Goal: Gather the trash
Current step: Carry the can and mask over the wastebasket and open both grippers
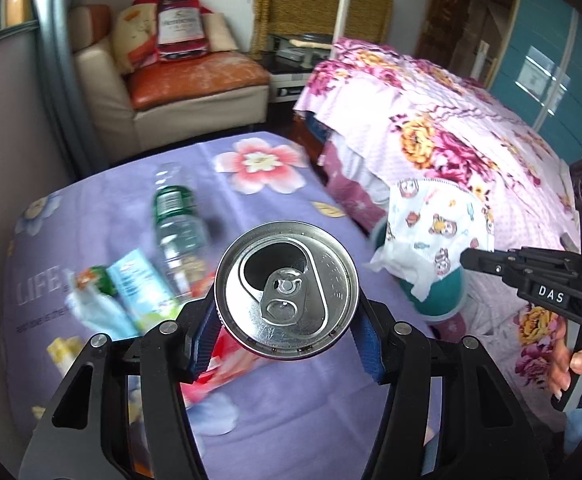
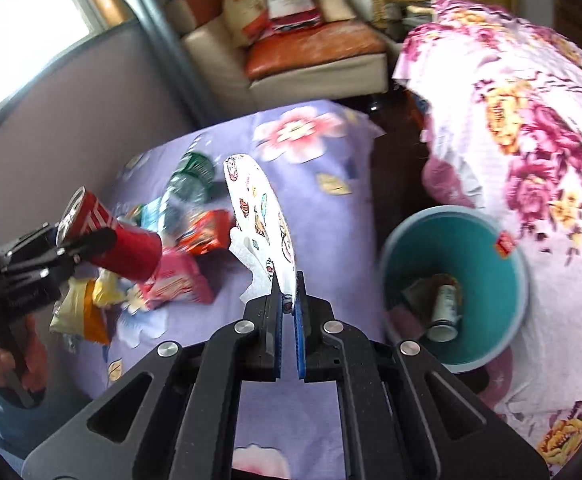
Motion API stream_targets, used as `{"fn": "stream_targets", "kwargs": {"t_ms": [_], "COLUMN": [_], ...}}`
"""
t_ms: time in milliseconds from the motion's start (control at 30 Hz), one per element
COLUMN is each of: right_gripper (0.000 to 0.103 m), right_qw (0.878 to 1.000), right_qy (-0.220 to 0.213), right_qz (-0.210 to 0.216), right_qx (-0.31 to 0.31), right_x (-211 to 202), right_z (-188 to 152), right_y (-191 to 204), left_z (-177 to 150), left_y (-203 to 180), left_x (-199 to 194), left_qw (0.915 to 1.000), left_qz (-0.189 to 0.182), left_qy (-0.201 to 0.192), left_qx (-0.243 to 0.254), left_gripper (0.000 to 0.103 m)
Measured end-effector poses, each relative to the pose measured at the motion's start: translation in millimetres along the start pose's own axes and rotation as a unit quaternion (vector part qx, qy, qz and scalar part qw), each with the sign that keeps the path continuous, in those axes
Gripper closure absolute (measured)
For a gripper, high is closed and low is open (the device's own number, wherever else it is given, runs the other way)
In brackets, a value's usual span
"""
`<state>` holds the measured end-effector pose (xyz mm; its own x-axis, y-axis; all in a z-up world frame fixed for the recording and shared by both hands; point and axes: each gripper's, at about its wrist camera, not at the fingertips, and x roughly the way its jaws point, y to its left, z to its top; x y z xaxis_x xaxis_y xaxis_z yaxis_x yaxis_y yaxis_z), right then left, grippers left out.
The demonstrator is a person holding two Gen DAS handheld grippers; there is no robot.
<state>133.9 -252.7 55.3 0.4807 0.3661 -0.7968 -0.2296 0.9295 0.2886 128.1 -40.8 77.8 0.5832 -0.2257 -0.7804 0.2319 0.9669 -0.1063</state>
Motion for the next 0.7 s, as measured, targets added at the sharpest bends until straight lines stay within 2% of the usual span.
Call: {"fn": "stream_targets", "kwargs": {"t_ms": [133, 267, 600, 700], "right_gripper": [0.098, 0.098, 0.098, 0.098], "right_qw": [0.999, 0.997, 0.991, 0.990], "right_qy": [-0.011, -0.011, 0.011, 0.017], "right_qz": [-0.027, -0.047, -0.077, -0.081], "right_qx": [0.028, 0.056, 0.108, 0.115], "right_x": [-8, -9, 6, 10], "right_z": [2, -1, -18, -23], "right_y": [-40, -80, -159, -170], "left_z": [11, 19, 27, 24], "left_y": [-44, -81, -144, -161], "left_x": [33, 72, 152, 173], "left_qw": [0.9994, 0.9983, 0.9933, 0.9908], "left_qz": [-0.025, -0.035, -0.054, -0.057], "left_qy": [0.010, 0.025, 0.074, 0.091], "left_qx": [0.021, 0.040, 0.071, 0.083], "left_gripper": [0.044, 0.044, 0.044, 0.044]}}
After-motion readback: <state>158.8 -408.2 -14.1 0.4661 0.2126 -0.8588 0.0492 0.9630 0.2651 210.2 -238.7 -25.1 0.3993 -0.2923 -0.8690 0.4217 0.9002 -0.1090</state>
